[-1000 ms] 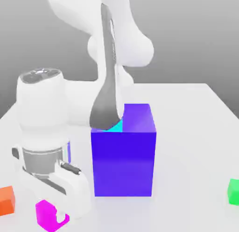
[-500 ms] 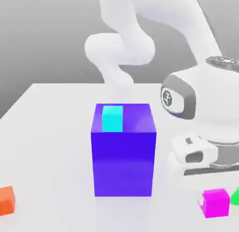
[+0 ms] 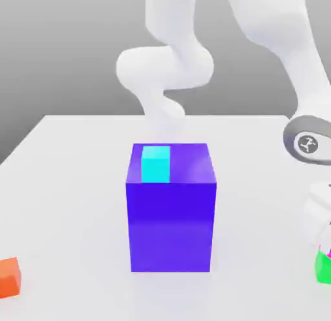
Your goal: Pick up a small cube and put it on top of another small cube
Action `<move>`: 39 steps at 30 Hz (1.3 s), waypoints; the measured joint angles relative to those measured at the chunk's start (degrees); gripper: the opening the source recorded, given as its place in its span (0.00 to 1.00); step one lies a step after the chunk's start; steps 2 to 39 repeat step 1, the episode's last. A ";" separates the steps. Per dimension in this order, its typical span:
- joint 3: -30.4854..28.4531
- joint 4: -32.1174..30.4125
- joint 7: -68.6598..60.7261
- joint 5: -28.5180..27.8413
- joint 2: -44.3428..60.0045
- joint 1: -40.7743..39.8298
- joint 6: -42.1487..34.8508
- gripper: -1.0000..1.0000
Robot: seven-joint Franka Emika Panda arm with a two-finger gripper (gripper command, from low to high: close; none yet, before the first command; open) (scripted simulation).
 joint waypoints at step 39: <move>0.00 0.00 0.00 0.00 0.00 0.00 0.00 1.00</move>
